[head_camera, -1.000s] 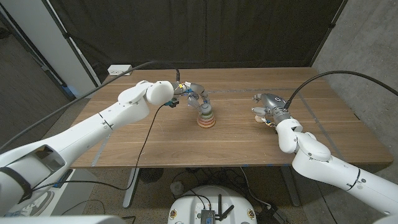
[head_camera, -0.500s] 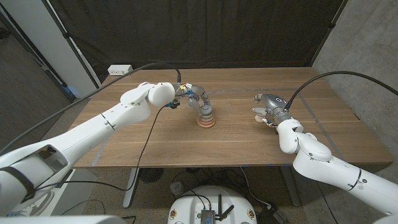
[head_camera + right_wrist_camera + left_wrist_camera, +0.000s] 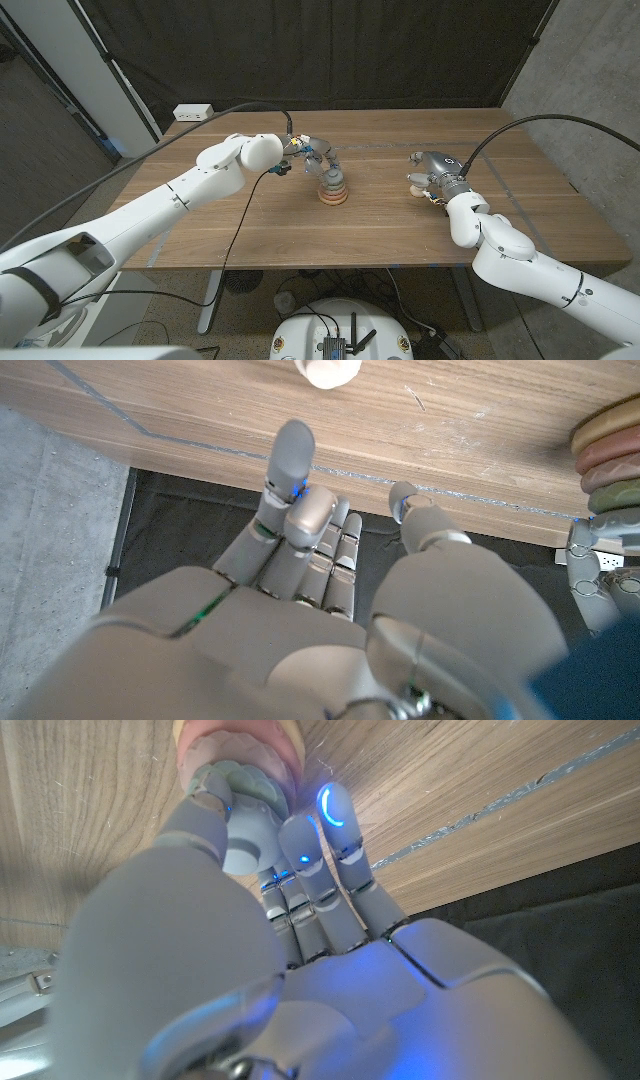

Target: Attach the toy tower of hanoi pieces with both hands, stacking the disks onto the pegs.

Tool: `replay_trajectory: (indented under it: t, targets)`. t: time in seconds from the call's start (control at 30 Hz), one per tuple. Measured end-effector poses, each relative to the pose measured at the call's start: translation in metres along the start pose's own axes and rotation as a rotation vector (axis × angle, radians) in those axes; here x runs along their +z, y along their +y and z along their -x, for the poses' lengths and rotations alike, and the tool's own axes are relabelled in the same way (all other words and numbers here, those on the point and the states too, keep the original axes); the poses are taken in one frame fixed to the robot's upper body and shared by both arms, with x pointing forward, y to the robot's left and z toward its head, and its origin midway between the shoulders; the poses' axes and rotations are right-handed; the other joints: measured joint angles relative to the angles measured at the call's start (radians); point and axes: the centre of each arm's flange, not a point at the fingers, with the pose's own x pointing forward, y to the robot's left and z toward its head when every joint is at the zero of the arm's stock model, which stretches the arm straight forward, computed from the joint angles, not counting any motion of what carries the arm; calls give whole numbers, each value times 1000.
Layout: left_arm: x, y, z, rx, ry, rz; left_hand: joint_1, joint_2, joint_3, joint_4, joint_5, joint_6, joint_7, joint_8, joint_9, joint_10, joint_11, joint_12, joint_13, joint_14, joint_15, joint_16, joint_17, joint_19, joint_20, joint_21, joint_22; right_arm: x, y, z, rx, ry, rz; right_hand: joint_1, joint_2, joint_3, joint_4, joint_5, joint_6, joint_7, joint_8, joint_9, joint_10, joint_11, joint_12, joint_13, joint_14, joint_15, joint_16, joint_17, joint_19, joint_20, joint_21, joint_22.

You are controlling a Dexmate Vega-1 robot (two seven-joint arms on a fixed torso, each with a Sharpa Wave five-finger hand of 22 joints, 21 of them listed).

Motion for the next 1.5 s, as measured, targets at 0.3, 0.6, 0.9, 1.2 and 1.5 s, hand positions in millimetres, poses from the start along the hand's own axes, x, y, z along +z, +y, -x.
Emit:
replay_trajectory:
  t: [0.3,0.6,0.9,1.2,1.5]
  targets:
    - [0,0,-2,-4,-5,13,7,1,0,0,-1,0,0,0,-1,-2,-2,3,0,0,0,0,11,2,2,0,0,0,-1,0,1,1,1,0,0,0,0,0,0,0,0,0,0,0,0,0,0,0,0,0,0,0,0,0]
    - [0,-2,-2,-26,-3,10,-29,-8,-15,18,-1,-63,-2,-26,3,-37,-37,-7,65,-11,0,-20,2,2,2,-4,-2,-1,-2,1,0,1,4,0,0,0,0,0,0,0,0,0,0,0,0,0,0,0,0,0,0,0,0,0]
    - [-1,-2,0,-43,9,-5,-81,-20,-37,18,-5,-172,22,-54,2,-136,-29,-18,67,-43,18,-57,-45,-24,6,-15,-6,0,-3,2,-1,0,5,0,0,0,0,0,0,0,0,0,4,4,0,0,0,0,0,0,0,0,0,0]
    - [-1,-1,4,-41,18,-12,-98,-37,-53,22,-5,-254,39,-62,-3,-228,-2,-22,60,-67,29,-73,-72,-44,11,-27,-7,0,-3,3,0,-2,6,0,0,0,0,0,0,0,0,0,4,4,0,0,0,0,0,0,0,0,0,0]
    - [0,1,8,-35,24,-22,-110,-41,-65,26,-12,-308,54,-62,-7,-282,11,-22,60,-90,39,-81,-82,-61,18,-28,-7,1,-3,5,0,-3,8,-8,8,0,0,0,0,0,0,0,4,4,0,0,0,0,-1,0,0,0,0,0]
